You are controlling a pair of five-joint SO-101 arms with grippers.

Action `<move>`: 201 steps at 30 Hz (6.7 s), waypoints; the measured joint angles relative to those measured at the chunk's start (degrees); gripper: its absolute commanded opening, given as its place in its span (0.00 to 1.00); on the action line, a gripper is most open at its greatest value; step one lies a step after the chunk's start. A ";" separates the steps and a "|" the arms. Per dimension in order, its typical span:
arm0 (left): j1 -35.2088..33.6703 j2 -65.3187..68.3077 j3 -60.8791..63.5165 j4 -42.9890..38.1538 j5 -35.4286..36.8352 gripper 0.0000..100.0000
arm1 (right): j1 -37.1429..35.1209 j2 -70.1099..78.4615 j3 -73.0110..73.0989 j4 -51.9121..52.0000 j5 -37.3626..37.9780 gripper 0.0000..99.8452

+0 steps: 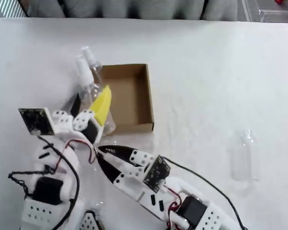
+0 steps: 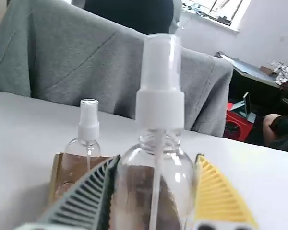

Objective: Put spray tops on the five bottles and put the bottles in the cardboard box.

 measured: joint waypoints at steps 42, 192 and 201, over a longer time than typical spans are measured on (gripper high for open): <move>4.92 -16.62 4.13 1.49 -3.43 0.06 | 13.10 0.00 0.00 10.37 5.01 0.01; -7.91 95.21 -8.00 -86.42 -16.35 0.07 | 20.84 0.00 0.00 10.37 5.10 0.01; -7.91 95.21 -8.00 -86.42 -16.62 0.17 | 20.84 0.00 0.00 10.37 5.10 0.01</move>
